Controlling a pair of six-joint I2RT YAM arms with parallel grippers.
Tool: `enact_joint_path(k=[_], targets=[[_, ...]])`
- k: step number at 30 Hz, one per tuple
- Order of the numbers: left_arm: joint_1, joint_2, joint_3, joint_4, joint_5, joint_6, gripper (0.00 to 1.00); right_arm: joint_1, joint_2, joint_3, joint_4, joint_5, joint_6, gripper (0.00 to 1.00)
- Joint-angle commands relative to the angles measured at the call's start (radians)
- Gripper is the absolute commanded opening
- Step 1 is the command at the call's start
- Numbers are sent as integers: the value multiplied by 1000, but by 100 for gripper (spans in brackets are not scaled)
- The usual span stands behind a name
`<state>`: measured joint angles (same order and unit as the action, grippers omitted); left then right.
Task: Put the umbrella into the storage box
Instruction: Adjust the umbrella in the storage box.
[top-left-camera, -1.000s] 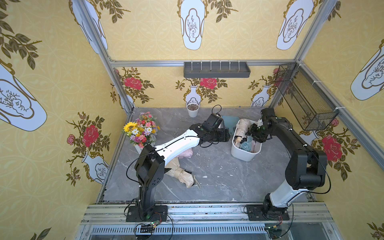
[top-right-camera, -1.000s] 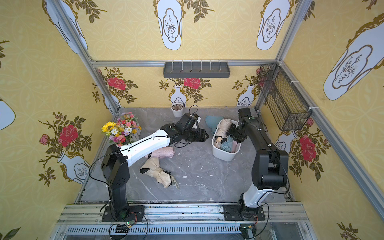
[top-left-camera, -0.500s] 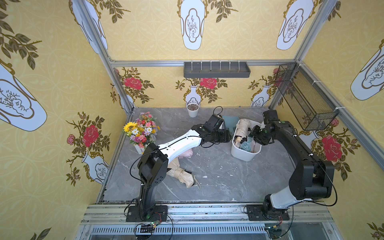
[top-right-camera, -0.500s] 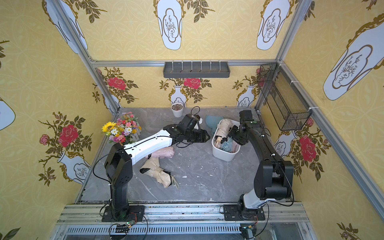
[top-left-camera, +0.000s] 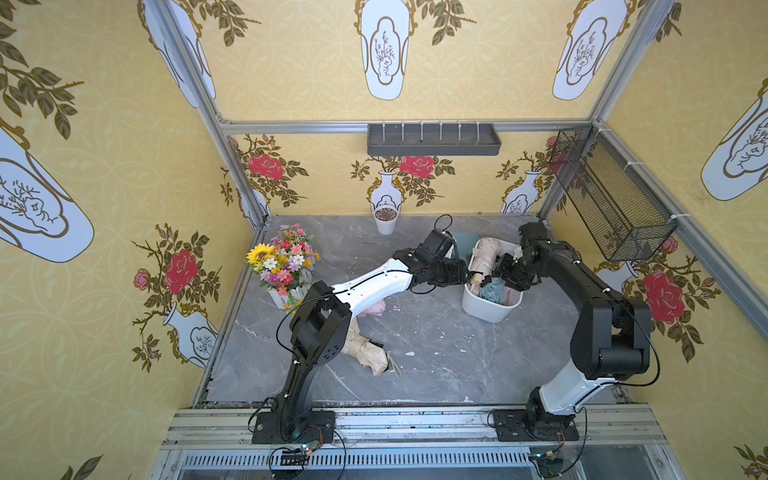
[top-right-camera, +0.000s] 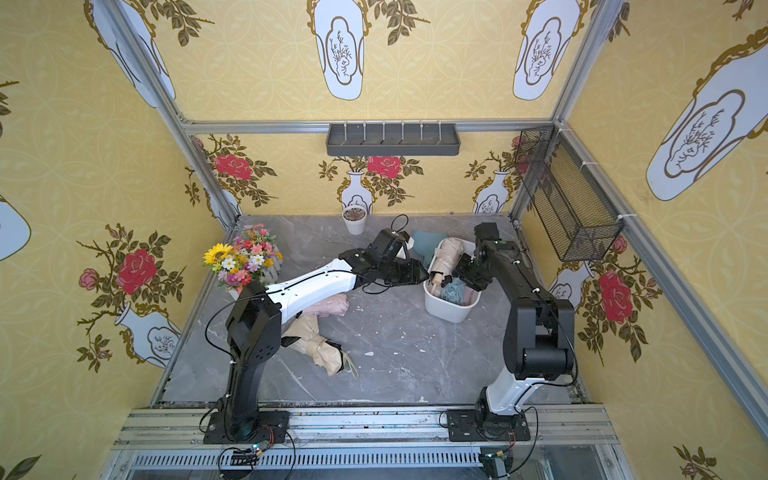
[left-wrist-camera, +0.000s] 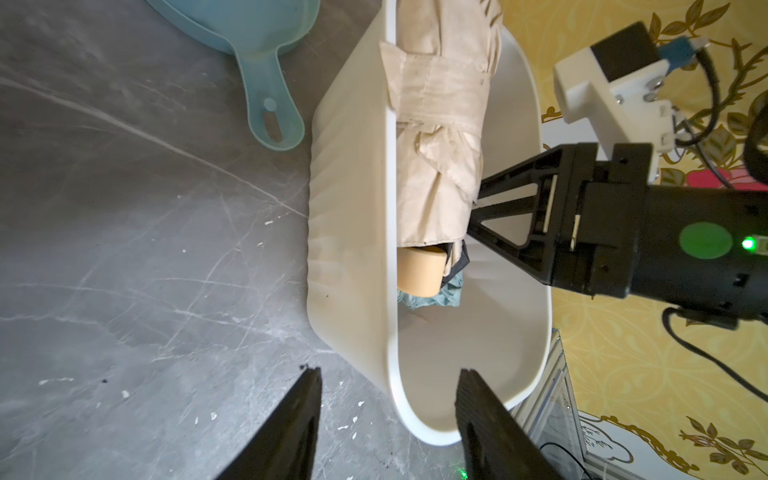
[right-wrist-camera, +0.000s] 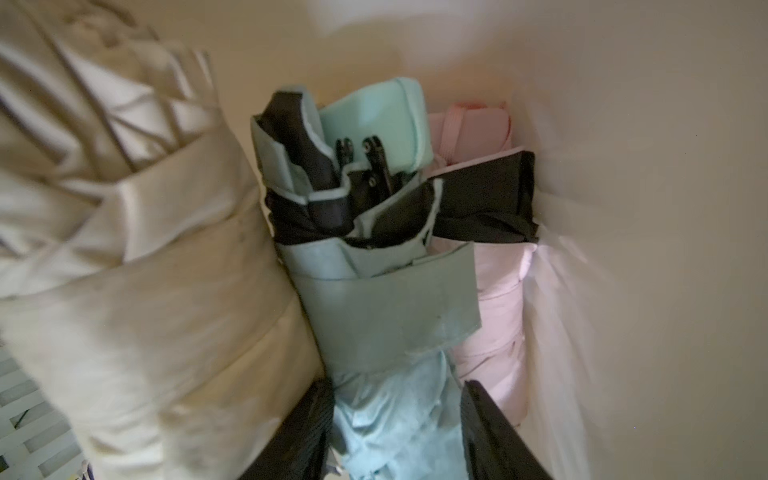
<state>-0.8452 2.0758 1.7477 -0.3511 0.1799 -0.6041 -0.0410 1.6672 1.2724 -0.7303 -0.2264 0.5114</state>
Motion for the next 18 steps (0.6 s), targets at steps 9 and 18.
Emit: enact_joint_path(k=[9,18], targets=[[-2,48,16,46,41,-26,53,1,74,-23,96,8,-34,52],[-2,38,-9,47,37,-40,53,3,31,-53,141,40,-28,24]])
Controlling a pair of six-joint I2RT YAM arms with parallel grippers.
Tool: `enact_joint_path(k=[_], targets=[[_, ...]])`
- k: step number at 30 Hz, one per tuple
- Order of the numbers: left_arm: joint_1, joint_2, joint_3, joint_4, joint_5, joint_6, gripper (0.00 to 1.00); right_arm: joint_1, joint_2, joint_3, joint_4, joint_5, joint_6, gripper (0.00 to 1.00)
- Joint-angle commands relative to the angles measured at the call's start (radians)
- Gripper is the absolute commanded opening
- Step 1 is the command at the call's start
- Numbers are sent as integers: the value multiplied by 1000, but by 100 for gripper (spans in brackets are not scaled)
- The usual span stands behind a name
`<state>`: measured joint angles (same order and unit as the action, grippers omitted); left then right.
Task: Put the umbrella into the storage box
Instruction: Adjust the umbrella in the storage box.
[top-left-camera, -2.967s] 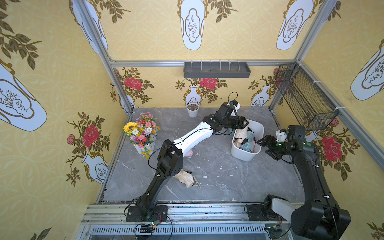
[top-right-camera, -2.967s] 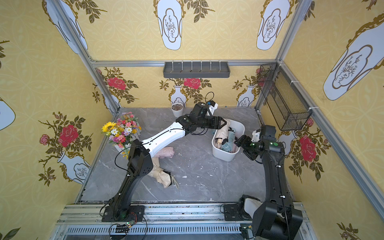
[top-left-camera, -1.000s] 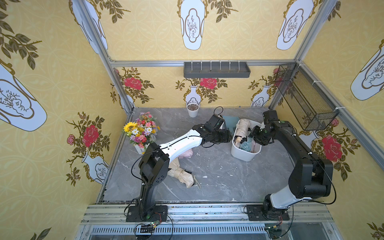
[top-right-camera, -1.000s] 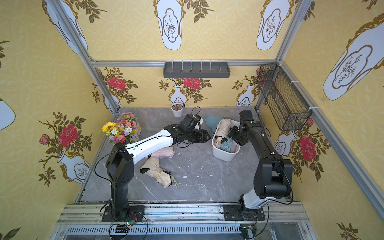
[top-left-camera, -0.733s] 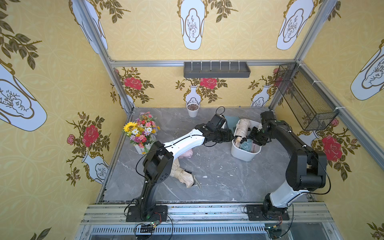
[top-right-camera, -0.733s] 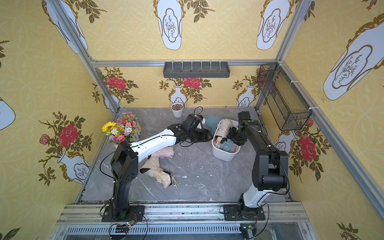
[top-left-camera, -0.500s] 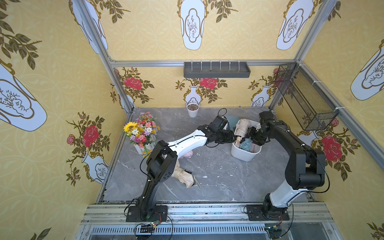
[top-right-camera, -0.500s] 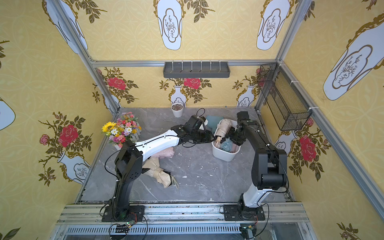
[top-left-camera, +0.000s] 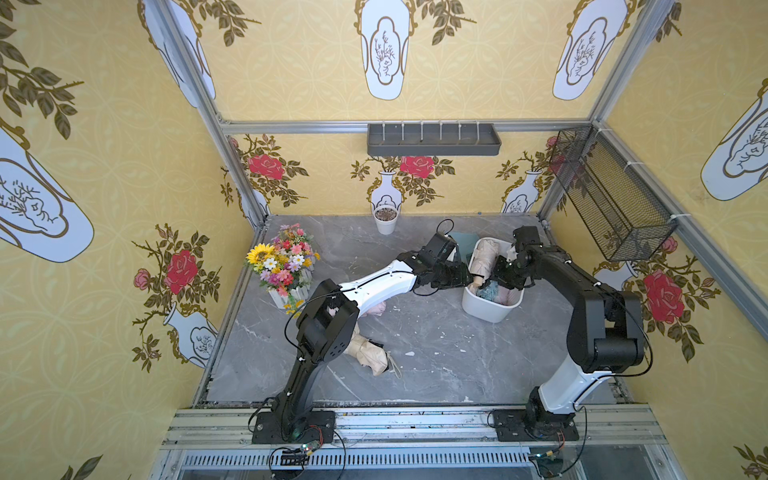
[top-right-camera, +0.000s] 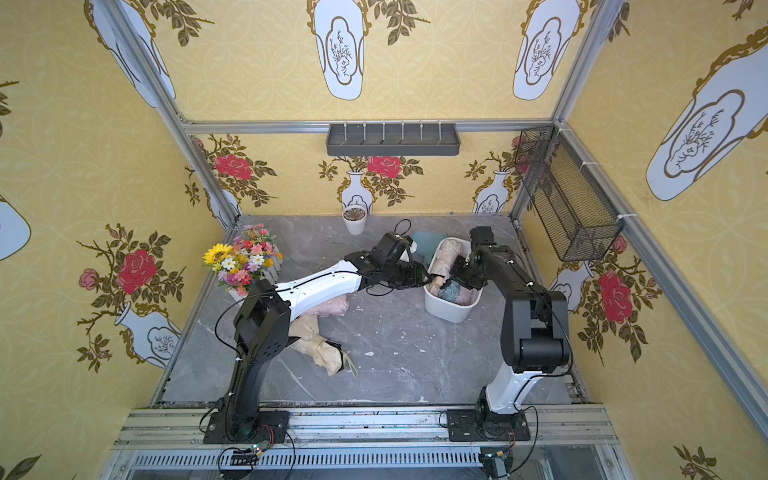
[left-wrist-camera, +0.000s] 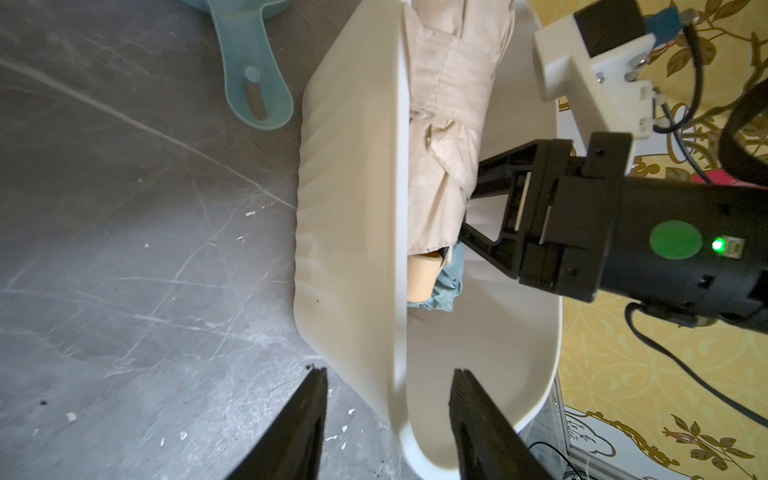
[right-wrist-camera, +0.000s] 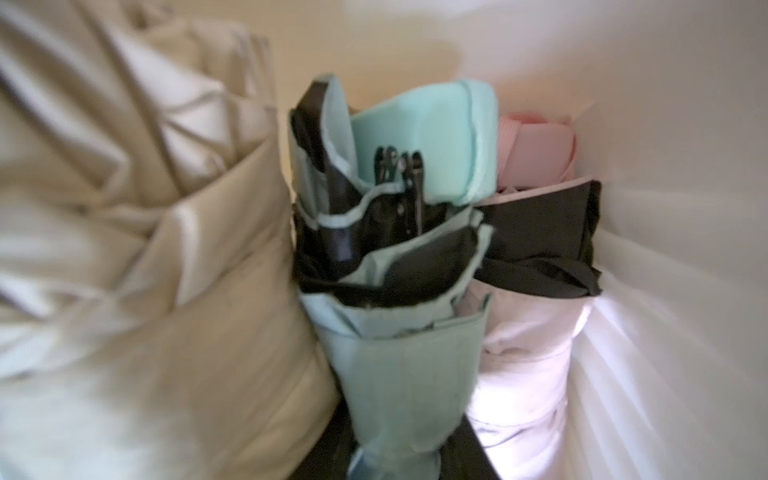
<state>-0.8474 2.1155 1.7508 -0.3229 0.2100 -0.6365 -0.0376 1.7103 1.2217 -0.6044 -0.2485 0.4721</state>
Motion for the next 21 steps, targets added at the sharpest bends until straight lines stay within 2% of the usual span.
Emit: enact_joint_path(k=[1,8,13,14,16,18,19,20,21], targets=[[1,-5,-16,19,5,-8,53,0,-29,2,6,67,9,24],[1,-10,-25,19,0,-9,53,-1,-140,67,-120,128,-10,21],[1,-15,-27,19,-3,-9,53,-5,-163,72,-166,116,-16,22],[1,-18,-28,19,-6,-8,53,-5,-160,64,-164,106,-18,26],[1,-24,-34,18,-9,-7,53,-5,-143,55,-174,91,-27,47],[1,-33,-41,12,-12,-2,53,-4,-126,52,-184,96,-40,62],[1,-38,-43,5,-19,3,54,-2,-127,47,-184,108,-46,66],[1,-45,-46,-2,-25,6,55,0,-133,41,-180,122,-48,76],[2,-52,-48,-14,-34,12,56,0,-148,33,-169,129,-50,77]])
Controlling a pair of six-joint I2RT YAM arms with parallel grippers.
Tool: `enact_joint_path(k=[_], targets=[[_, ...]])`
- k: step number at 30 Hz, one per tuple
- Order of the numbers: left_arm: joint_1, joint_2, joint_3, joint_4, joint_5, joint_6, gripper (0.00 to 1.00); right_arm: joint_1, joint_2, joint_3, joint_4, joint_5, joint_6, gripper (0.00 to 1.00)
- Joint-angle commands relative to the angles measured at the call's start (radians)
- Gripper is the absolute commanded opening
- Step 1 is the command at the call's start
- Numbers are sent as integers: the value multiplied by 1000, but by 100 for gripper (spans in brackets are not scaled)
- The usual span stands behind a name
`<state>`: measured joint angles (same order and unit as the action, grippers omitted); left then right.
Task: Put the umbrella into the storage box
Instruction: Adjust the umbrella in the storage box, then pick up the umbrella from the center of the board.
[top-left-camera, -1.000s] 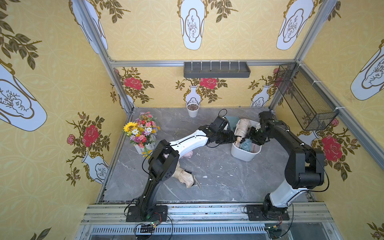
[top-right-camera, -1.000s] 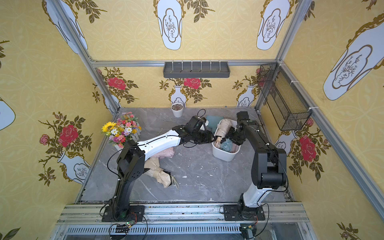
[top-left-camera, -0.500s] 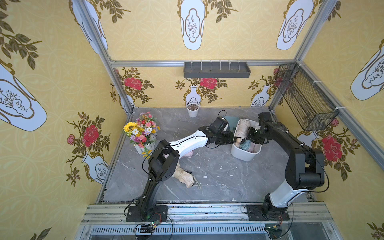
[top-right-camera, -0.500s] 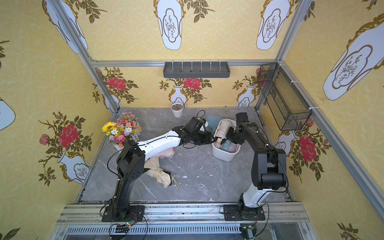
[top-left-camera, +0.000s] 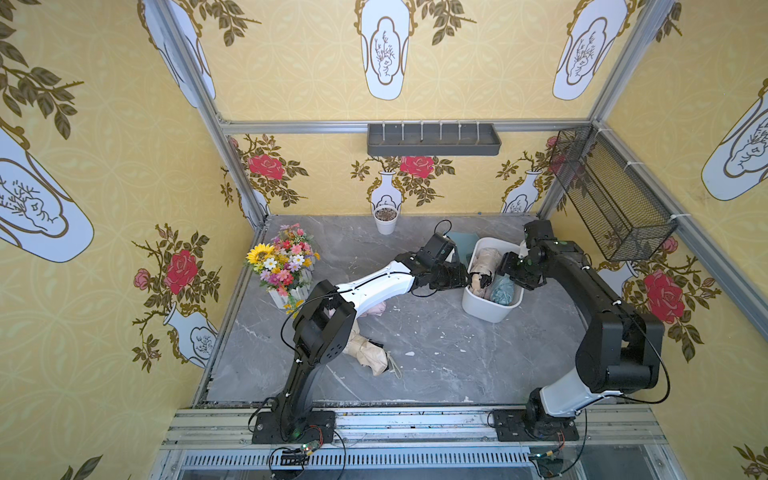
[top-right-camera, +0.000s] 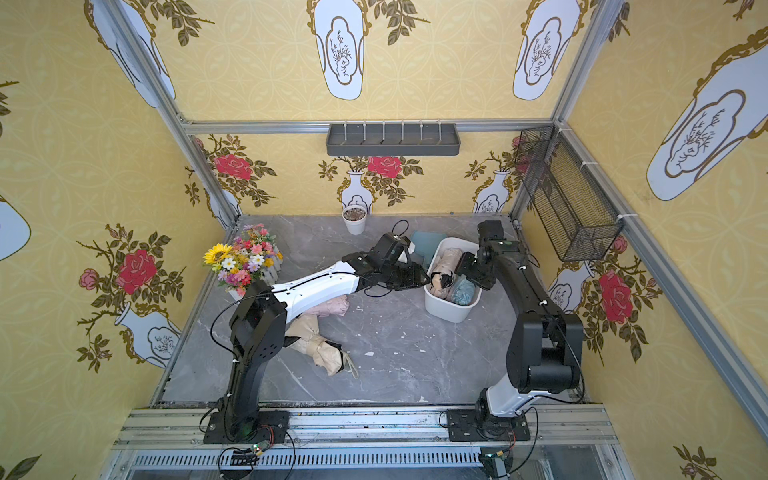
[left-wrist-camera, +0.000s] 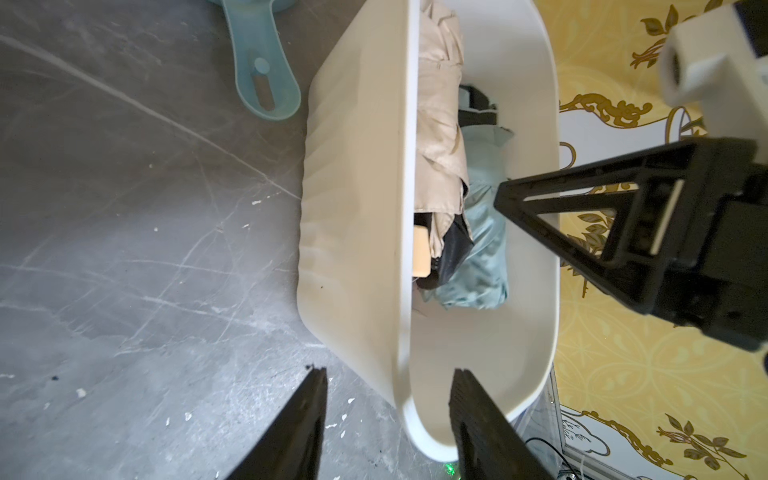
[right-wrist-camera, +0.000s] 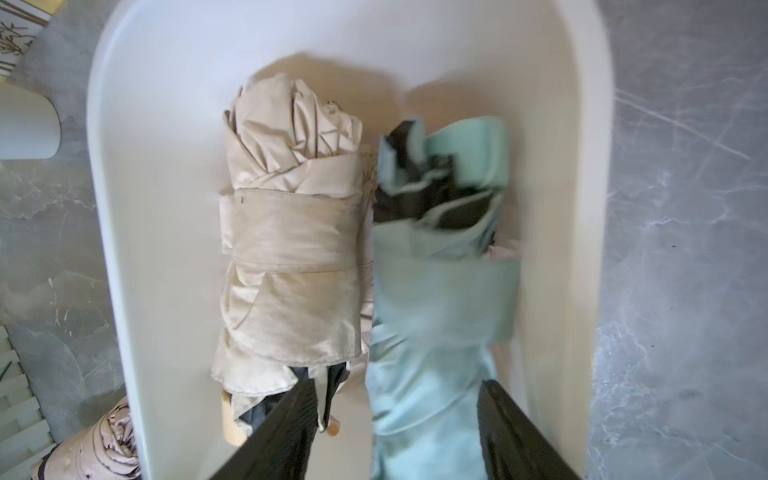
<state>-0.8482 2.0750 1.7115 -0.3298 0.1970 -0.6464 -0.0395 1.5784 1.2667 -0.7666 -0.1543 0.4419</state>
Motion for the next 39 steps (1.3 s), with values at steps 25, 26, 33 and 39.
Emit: enact_joint_path(k=[25,26,33,39], targets=[[86,-589,-360,-618,-346,-443,55,95,-288,-73,-79,-210,-78,71],[86,-619,-379,-633,-358,-472,54,113,-284,-63,-93,-203,-87,72],[105,-808,-567,-726,-369,-619,58,189,-297,-54,-119,-210,-101,74],[179,-914,-774,-608,-283,-647,65,207,-314,-65,-113,-226,-100,75]])
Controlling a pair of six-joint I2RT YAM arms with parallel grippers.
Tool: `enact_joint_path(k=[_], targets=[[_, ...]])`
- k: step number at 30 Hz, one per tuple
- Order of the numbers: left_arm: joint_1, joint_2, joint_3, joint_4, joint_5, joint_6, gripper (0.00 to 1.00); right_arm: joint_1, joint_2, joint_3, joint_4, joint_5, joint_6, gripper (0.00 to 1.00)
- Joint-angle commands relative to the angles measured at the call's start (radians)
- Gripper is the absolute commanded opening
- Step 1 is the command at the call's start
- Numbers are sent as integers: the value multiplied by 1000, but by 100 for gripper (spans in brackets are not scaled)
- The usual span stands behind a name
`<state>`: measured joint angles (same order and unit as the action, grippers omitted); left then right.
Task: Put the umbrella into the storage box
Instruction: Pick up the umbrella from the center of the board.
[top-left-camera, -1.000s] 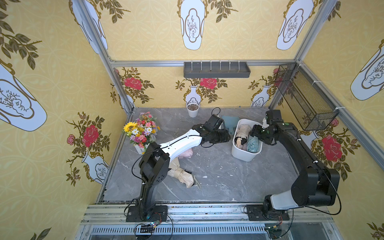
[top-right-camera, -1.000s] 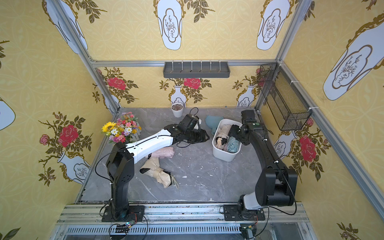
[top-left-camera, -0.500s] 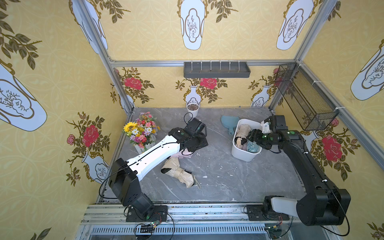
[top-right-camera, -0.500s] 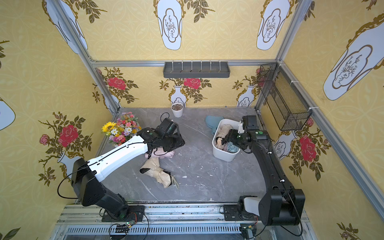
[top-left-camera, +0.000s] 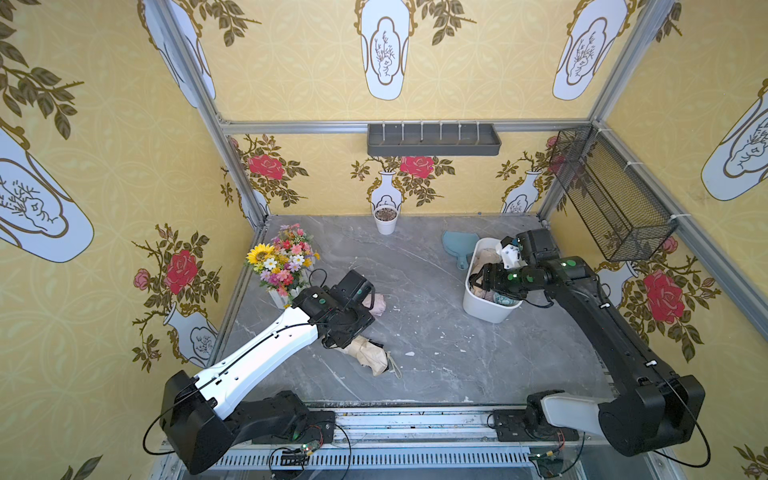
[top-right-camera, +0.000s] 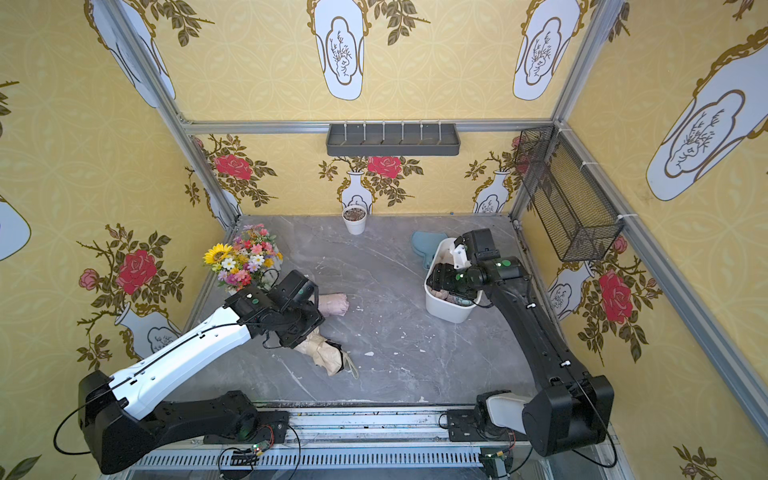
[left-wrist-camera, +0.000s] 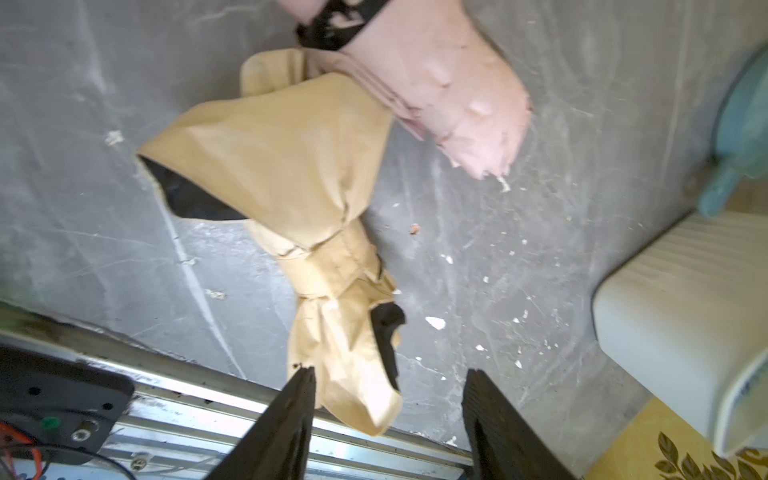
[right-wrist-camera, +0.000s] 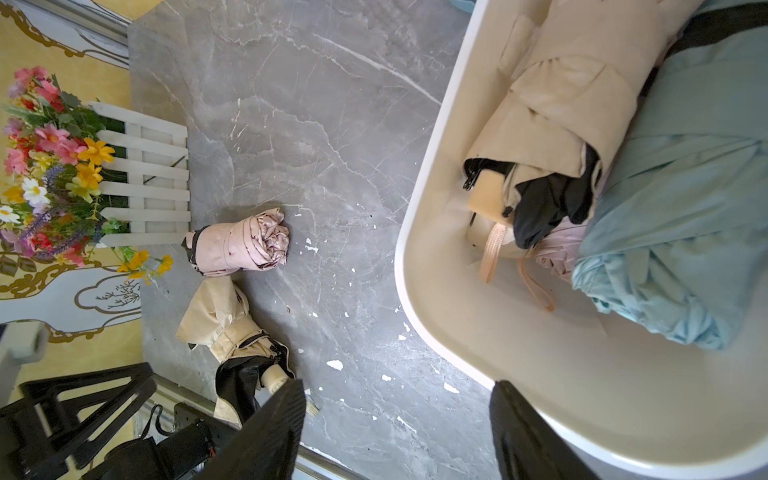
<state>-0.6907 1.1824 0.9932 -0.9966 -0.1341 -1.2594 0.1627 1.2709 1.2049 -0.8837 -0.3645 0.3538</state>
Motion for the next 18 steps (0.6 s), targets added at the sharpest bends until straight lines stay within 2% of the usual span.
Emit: enact_joint_path(k=[1,6,13,16,18], targets=[[33,-21,-76,72,52,-29,65,5,-9,-2,2,-19,-14,75],[85,57,-120,117,105,37,69,6,-19,4,-3,-22,-12,77],[91,104,-208,198,156,36,72,5,-38,10,-15,-16,-22,79],[92,108,-262,236,168,37,79,4,-29,23,-21,-18,-22,79],[92,106,-285,252,172,35,79,5,-21,31,-23,-20,-16,79]])
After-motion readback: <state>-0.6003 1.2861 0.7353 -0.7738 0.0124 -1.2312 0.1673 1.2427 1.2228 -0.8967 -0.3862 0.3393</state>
